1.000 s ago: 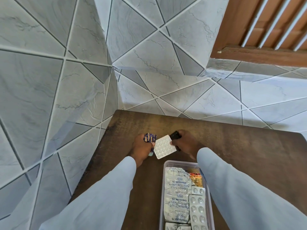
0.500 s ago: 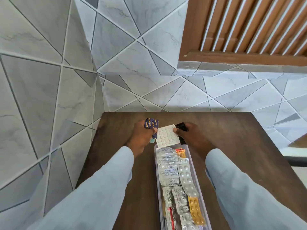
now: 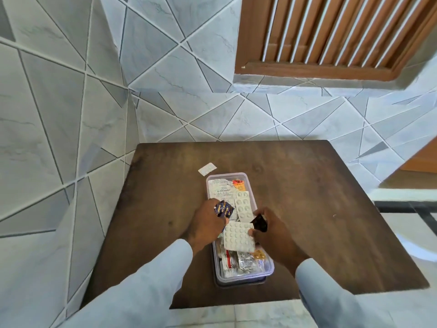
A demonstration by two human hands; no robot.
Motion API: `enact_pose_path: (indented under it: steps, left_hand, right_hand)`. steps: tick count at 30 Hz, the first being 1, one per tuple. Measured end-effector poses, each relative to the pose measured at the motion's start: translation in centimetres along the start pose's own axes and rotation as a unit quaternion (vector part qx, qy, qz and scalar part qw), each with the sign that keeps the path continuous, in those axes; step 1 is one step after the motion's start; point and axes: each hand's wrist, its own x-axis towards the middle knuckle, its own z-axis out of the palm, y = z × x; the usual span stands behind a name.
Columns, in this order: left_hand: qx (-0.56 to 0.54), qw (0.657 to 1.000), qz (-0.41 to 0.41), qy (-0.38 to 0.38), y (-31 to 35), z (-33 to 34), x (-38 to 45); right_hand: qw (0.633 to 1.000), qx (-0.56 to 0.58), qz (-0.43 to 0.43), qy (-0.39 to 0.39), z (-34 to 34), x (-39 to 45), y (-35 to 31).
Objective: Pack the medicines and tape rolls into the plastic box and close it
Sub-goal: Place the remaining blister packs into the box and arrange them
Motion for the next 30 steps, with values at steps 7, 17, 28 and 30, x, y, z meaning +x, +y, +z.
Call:
enact_pose_path:
  steps: [7, 17, 28, 30]
  left_hand:
    - [0.053, 0.997, -0.045, 0.02, -1.9, 2.2, -5.2]
    - [0.198, 0.976, -0.007, 0.092, -0.5, 3.5, -7.7]
    - [-0.007, 0.995, -0.061, 0.075, -0.9, 2.0, -5.9]
    - [-0.015, 0.997, -0.046, 0.057, -0.6, 1.8, -5.3]
  right_hand:
    - [0.983, -0.152, -0.085, -0.048, -0.2, -2.0, 1.6]
    - [0.945, -0.285, -0.127, -0.101, 0.0, -3.3, 1.4]
    - [0.98, -0.178, -0.086, -0.014, -0.9, -3.3, 0.8]
    - [0.988, -0.139, -0.062, 0.013, -1.2, -2.8, 0.7]
